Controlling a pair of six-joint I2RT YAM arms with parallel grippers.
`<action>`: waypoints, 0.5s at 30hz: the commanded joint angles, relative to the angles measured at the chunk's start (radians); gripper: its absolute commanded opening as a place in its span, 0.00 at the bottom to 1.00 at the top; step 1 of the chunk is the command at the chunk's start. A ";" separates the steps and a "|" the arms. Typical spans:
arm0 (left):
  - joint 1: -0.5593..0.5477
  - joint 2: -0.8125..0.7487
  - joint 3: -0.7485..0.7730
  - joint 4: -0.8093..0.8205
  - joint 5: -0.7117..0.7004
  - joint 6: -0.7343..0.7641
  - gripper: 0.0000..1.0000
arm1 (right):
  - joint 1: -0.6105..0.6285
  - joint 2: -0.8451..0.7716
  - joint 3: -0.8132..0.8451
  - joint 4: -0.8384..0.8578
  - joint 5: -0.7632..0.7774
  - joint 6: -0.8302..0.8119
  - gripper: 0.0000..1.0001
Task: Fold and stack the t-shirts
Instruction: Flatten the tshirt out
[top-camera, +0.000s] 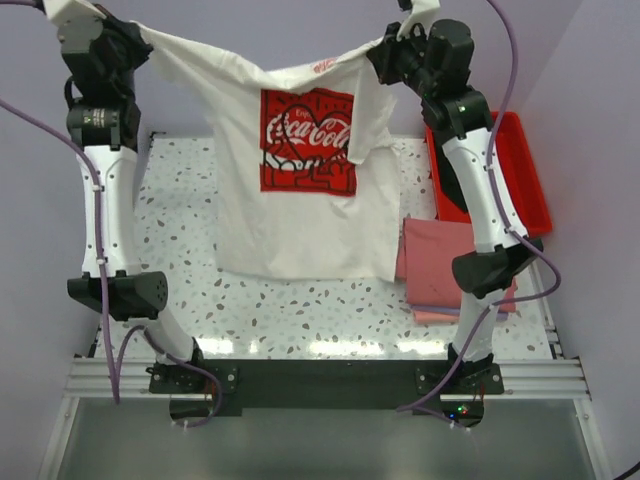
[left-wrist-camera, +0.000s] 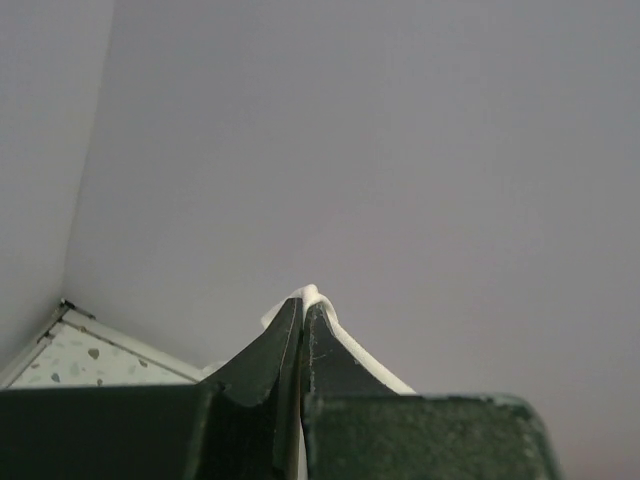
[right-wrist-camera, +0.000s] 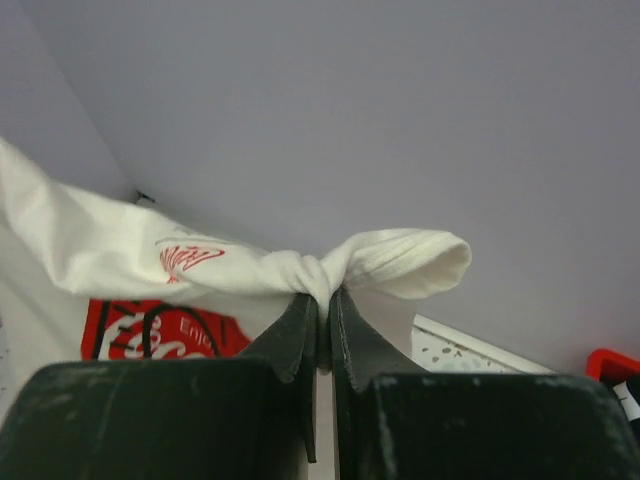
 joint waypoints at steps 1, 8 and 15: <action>0.153 -0.078 0.157 0.114 0.203 -0.054 0.00 | 0.002 -0.115 0.090 0.263 -0.061 0.007 0.00; 0.271 -0.226 -0.084 0.162 0.300 -0.097 0.00 | 0.002 -0.268 -0.063 0.181 -0.176 -0.096 0.00; 0.299 -0.620 -0.875 0.148 0.021 -0.125 0.00 | 0.033 -0.534 -0.736 0.012 -0.383 -0.140 0.04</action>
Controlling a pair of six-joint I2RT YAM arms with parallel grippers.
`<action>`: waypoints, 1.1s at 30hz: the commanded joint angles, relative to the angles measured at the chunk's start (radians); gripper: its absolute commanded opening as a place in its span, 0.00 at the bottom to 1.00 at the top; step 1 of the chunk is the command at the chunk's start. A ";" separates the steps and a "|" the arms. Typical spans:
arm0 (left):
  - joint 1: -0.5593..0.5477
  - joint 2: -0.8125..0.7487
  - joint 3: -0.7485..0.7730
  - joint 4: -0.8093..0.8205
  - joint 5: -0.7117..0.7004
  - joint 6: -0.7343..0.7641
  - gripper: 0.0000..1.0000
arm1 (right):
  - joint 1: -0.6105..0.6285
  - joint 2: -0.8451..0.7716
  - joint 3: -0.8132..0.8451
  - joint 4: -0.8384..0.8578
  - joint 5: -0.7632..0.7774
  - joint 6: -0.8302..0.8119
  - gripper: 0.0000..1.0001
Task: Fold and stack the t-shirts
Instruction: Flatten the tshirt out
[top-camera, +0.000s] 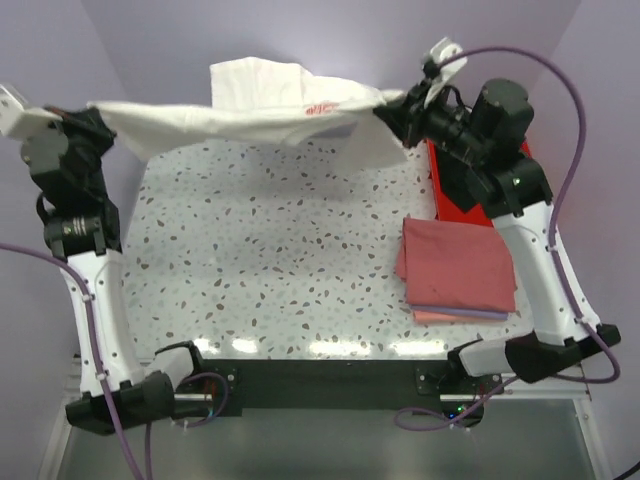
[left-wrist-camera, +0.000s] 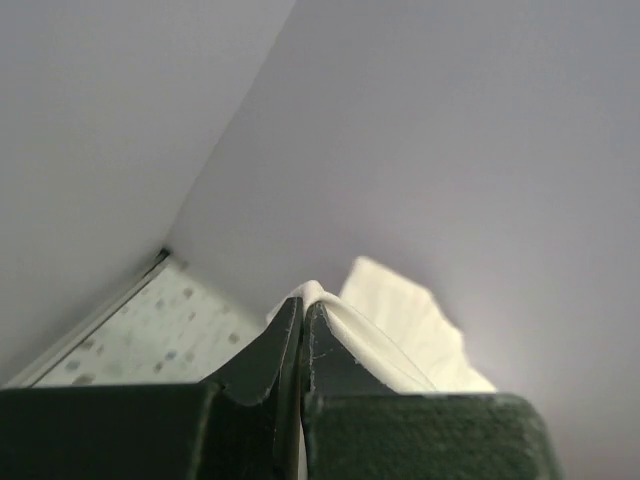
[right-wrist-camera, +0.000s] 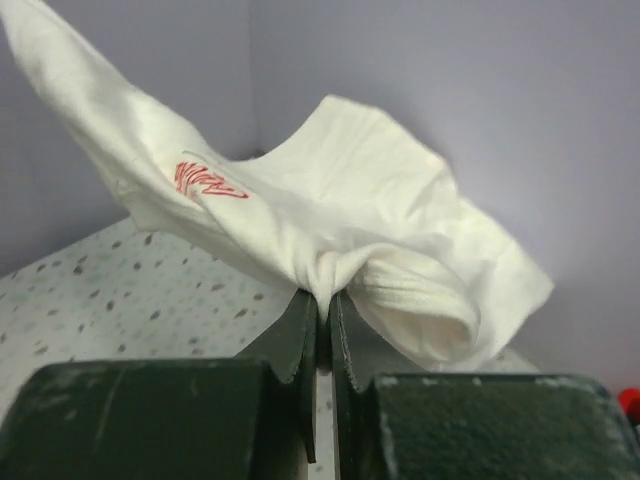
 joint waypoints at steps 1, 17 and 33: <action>0.012 -0.164 -0.367 -0.025 -0.228 -0.061 0.00 | 0.033 -0.071 -0.326 -0.090 -0.102 -0.015 0.04; 0.013 -0.433 -0.707 -0.470 -0.559 -0.388 1.00 | 0.257 -0.215 -0.858 -0.252 -0.031 0.142 0.99; -0.281 -0.189 -0.846 -0.102 -0.011 -0.199 1.00 | 0.237 0.045 -0.712 -0.050 0.259 0.289 0.99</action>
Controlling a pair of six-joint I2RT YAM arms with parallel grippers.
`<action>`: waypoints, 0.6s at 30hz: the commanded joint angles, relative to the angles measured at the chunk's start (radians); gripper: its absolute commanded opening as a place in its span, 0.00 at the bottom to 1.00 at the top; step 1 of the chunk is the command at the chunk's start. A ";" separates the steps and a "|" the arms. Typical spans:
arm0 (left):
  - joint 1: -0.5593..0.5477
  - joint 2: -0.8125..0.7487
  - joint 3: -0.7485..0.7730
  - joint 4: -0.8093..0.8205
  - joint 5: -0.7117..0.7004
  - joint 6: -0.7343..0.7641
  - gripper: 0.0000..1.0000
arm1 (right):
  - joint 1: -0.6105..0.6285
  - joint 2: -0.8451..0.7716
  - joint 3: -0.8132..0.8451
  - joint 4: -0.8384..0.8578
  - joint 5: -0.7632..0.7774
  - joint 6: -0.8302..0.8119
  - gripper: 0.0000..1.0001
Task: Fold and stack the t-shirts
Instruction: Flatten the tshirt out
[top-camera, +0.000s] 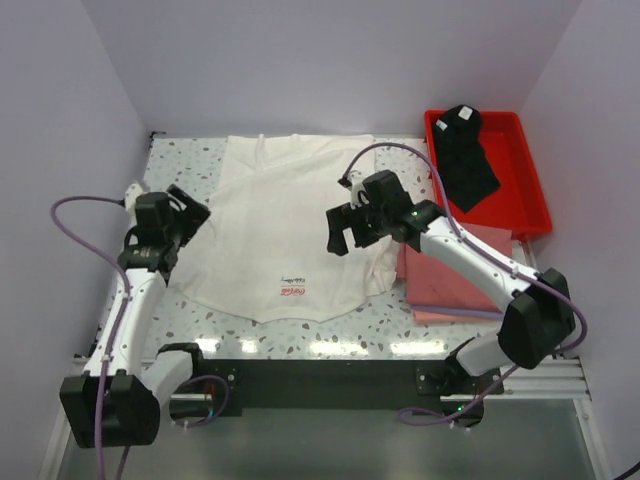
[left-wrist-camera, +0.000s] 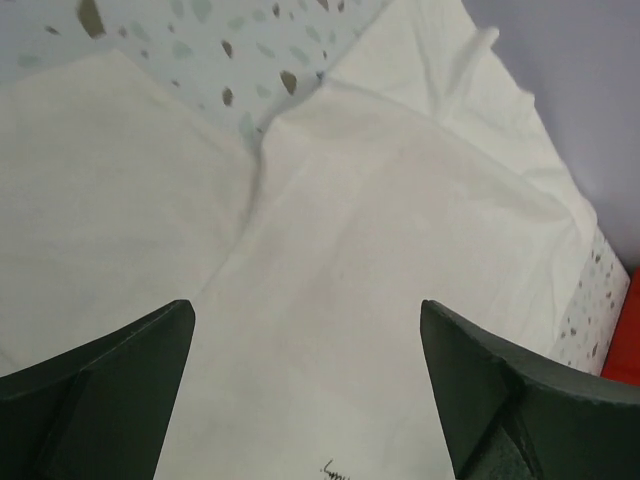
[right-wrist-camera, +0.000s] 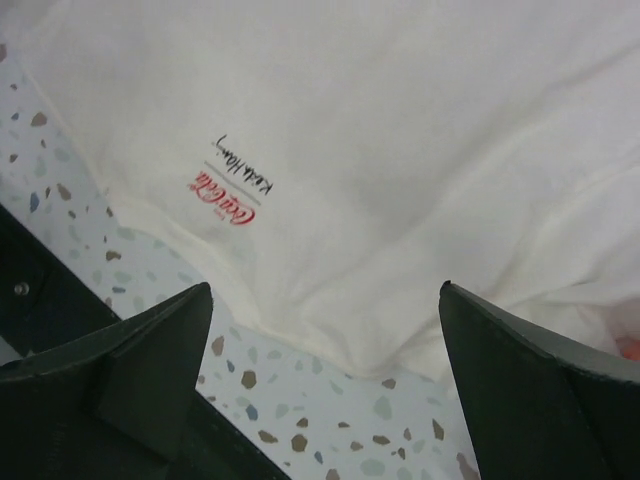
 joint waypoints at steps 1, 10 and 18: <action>-0.134 0.035 -0.075 0.110 0.075 0.010 1.00 | -0.026 0.121 0.109 0.082 0.097 0.023 0.99; -0.224 0.165 -0.260 0.150 0.044 -0.054 1.00 | -0.118 0.531 0.365 0.074 0.052 0.026 0.99; -0.171 0.377 -0.214 0.167 -0.054 -0.042 1.00 | -0.120 0.608 0.370 0.052 0.088 0.021 0.99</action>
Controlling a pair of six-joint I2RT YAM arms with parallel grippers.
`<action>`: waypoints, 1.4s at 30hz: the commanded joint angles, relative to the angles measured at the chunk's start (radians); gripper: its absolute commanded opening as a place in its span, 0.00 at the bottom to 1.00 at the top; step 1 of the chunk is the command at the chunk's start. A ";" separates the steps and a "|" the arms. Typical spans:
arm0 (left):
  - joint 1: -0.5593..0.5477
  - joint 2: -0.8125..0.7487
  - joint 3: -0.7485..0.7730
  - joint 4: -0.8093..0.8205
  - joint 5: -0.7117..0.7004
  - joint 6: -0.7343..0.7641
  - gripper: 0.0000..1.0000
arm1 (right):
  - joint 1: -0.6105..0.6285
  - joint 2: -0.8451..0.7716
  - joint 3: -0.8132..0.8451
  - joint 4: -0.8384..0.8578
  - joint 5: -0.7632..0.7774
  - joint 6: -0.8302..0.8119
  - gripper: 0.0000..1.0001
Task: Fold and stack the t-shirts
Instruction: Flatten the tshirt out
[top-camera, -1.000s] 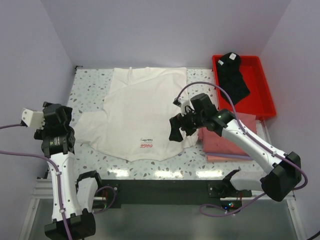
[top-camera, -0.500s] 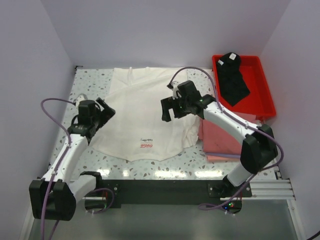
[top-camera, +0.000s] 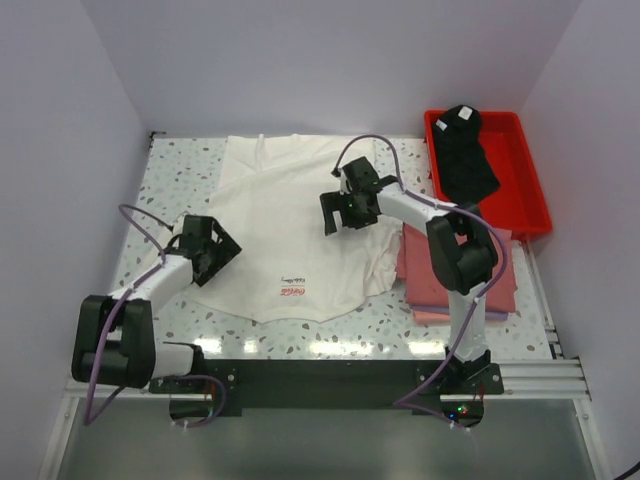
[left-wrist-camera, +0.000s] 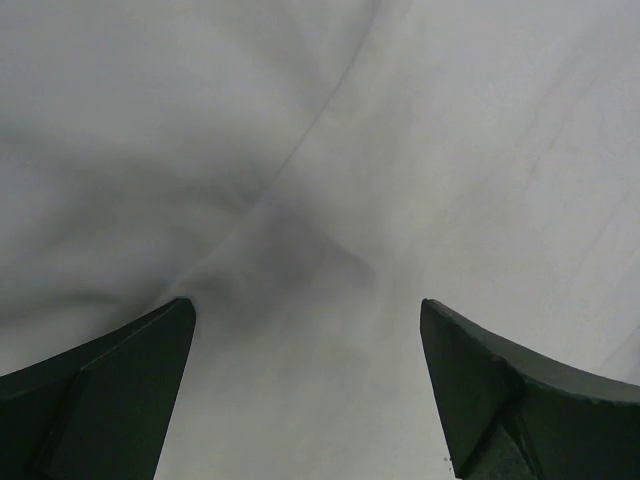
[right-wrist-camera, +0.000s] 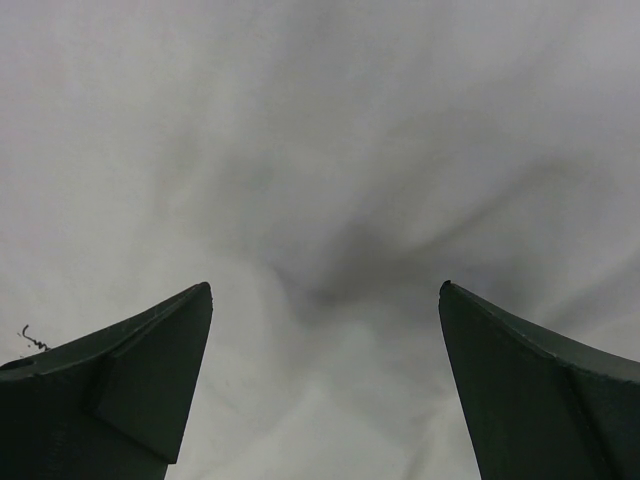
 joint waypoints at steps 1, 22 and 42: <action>0.061 0.125 0.034 0.037 -0.070 -0.005 1.00 | 0.006 -0.046 -0.048 0.025 0.016 0.014 0.99; 0.188 1.082 1.291 -0.295 -0.117 0.228 1.00 | 0.522 -0.135 -0.265 0.217 -0.243 0.195 0.99; 0.201 0.345 0.591 -0.115 -0.154 0.178 1.00 | 0.137 0.017 0.319 0.016 -0.006 0.002 0.99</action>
